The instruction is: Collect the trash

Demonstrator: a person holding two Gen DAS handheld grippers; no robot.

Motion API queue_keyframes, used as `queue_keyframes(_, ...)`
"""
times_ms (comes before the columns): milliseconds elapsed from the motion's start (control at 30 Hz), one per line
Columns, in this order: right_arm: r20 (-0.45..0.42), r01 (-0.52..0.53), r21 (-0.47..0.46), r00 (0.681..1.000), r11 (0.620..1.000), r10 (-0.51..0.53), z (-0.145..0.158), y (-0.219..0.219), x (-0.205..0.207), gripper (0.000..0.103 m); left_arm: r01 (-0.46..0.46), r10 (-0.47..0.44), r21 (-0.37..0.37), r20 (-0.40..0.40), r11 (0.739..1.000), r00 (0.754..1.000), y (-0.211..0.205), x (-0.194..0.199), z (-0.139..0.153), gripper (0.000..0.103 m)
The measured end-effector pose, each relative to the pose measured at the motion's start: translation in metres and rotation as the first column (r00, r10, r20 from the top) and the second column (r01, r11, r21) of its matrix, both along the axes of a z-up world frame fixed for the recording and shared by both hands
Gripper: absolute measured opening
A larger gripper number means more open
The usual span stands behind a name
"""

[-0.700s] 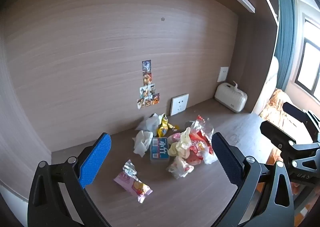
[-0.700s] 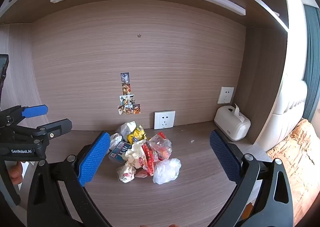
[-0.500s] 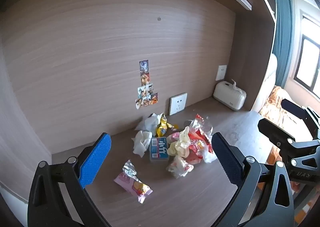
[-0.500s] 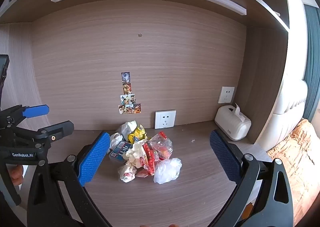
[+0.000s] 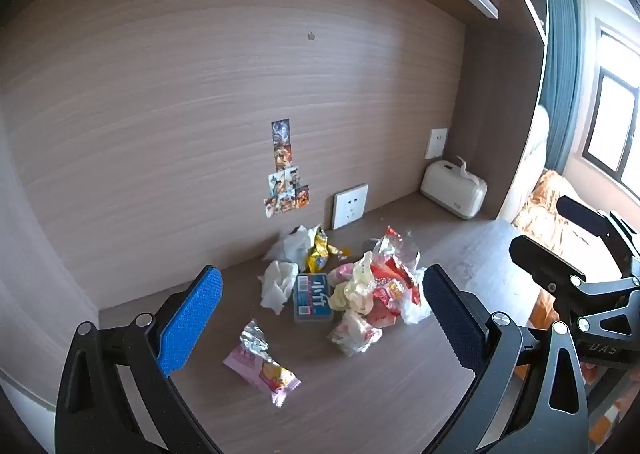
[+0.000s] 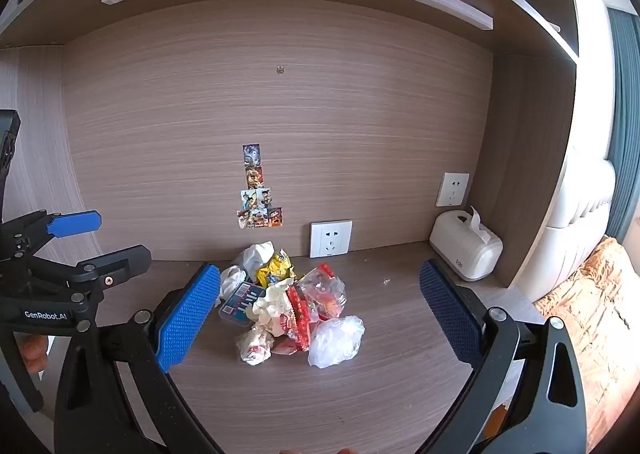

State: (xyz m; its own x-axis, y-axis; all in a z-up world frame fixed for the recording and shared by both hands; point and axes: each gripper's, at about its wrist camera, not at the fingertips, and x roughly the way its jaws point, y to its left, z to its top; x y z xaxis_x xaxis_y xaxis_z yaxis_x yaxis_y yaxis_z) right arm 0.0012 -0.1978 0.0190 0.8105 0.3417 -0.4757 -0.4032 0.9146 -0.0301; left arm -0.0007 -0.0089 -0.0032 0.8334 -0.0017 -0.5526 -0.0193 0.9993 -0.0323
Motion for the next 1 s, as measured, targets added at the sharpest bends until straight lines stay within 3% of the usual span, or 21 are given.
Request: queue_keyframes(1000, 0.0, -0.007, -0.004, 1.0, 1.0, 0.007, -0.0001, 0.0061, 0.0016, 0.099, 0.008, -0.008, -0.007, -0.004, 1.0, 1.0, 0.0021, 0.0028, -0.0015, 0.098)
